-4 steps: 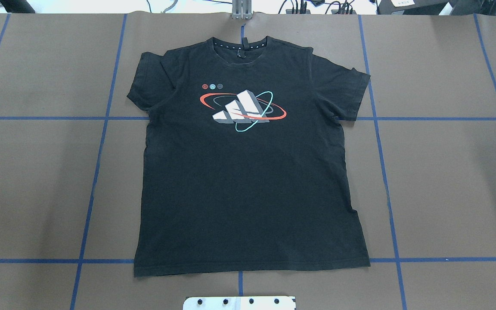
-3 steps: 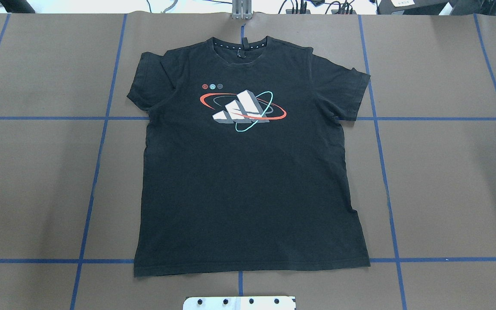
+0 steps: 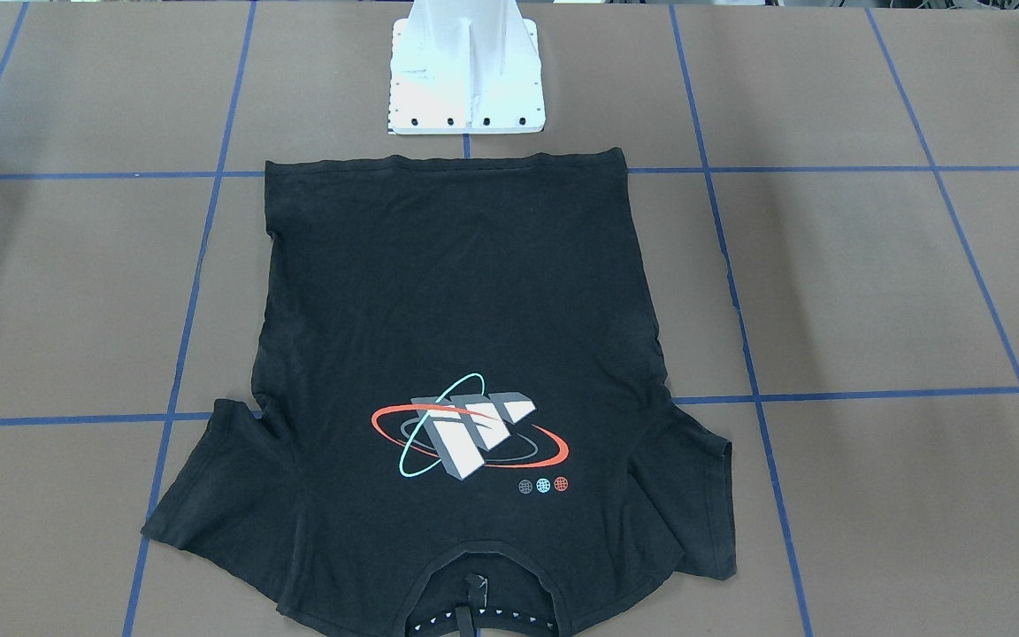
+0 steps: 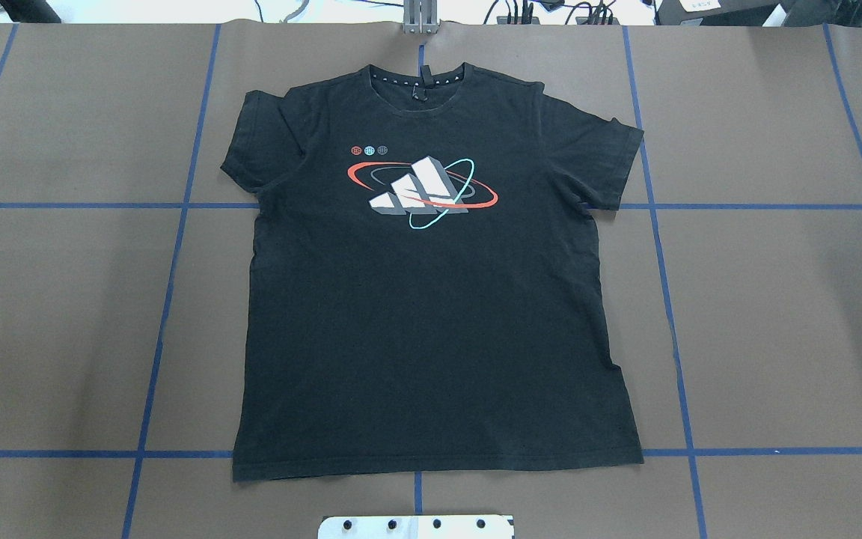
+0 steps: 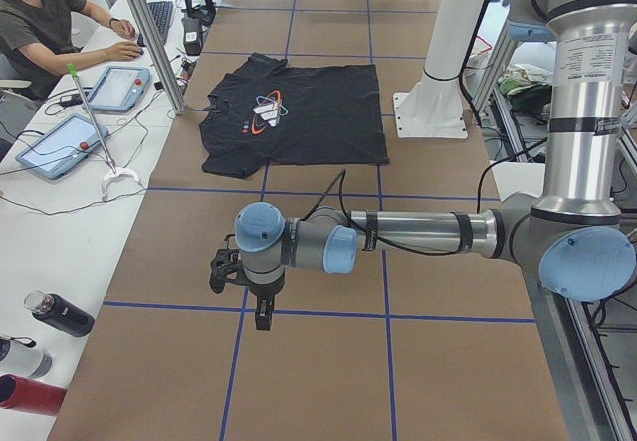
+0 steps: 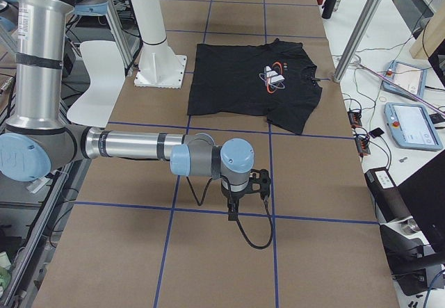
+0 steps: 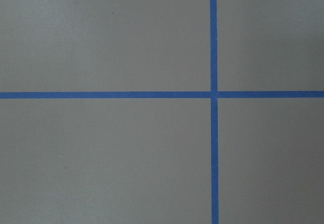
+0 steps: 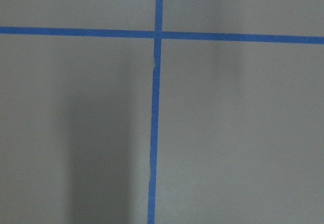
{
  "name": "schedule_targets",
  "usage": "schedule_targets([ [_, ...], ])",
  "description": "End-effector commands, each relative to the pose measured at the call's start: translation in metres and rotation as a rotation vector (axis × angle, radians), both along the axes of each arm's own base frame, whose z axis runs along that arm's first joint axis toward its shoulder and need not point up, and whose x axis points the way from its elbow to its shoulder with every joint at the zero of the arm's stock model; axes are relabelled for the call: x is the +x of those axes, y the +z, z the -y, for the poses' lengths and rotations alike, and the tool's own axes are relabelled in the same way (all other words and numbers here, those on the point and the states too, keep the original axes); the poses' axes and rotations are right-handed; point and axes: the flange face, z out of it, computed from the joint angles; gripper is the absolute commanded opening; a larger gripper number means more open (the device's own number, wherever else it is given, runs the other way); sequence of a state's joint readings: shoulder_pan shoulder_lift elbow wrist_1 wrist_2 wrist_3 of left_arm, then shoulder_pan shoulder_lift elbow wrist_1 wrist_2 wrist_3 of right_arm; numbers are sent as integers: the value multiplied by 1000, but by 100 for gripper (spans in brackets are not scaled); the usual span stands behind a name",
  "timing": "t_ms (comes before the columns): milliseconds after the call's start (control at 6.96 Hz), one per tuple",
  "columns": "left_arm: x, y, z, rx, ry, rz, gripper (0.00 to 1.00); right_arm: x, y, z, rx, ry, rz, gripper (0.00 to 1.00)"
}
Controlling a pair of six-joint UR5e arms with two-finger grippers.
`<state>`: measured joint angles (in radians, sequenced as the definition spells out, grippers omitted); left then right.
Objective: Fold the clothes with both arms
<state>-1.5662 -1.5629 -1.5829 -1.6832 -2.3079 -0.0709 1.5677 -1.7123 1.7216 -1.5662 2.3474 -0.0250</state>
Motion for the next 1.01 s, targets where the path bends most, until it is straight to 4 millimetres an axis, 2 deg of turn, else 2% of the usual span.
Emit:
schedule_targets([
  [0,0,-39,33,67,-6,-4,100,-1,-25,22,30,24,-1,100],
  [144,1,-62,49,110,-5,-10,100,-1,-32,32,9,62,1,100],
  [287,3,-99,72,174,3,-45,100,-11,-59,61,24,82,9,100],
  [431,7,-129,88,229,15,-87,100,-24,-97,92,91,66,18,100],
  [575,18,-156,109,280,36,-88,100,-42,-113,110,102,50,26,100],
  [719,41,-169,111,315,69,-97,100,-78,-121,127,197,-7,39,100],
  [862,74,-177,118,330,80,-117,100,-107,-120,133,290,-22,59,100],
])
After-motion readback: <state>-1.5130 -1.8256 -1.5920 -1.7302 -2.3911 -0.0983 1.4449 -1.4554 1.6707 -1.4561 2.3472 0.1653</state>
